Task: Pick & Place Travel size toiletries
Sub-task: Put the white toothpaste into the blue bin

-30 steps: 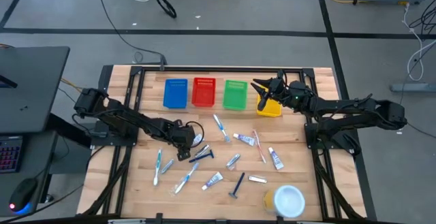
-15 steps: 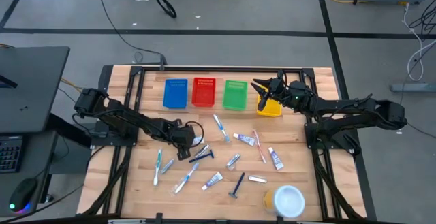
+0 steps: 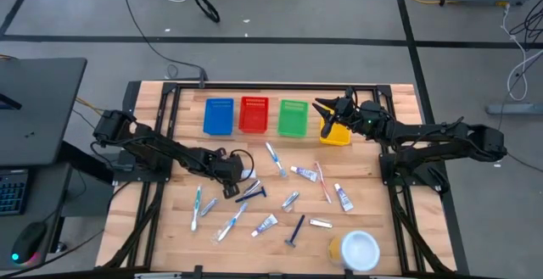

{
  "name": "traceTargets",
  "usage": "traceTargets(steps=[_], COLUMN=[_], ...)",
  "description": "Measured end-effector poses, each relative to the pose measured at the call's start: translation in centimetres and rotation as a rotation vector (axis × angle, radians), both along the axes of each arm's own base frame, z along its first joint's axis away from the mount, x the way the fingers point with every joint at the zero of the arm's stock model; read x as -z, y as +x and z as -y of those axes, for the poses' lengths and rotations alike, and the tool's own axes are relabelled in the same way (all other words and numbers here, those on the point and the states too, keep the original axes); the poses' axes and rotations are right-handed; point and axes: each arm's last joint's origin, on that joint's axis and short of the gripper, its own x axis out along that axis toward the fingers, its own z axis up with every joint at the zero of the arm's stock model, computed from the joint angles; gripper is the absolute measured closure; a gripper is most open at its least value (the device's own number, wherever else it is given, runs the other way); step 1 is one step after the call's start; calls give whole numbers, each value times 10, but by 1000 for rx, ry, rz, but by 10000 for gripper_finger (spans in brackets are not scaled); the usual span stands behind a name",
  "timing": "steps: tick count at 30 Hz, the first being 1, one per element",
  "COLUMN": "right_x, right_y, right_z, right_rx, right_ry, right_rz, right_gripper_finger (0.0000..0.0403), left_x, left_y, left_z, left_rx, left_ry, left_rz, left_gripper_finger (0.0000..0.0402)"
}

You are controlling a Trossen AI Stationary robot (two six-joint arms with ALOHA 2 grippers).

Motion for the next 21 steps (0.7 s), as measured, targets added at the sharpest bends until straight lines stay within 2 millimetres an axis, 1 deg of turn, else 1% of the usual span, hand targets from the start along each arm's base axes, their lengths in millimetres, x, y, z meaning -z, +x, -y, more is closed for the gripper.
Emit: traceTargets(steps=[7,13,21], right_x=[0,0,0], right_y=[0,0,0], right_z=[0,0,0], right_rx=[0,0,0], right_ry=[0,0,0], right_rz=[0,0,0], right_gripper_finger=[306,306,306], left_x=[0,0,-4], left_y=[0,1,0], left_z=[0,-4,-6], left_rx=[-51,-151,-188], left_ry=[-6,42,98], left_rz=[15,46,71], left_gripper_finger=[285,283,287])
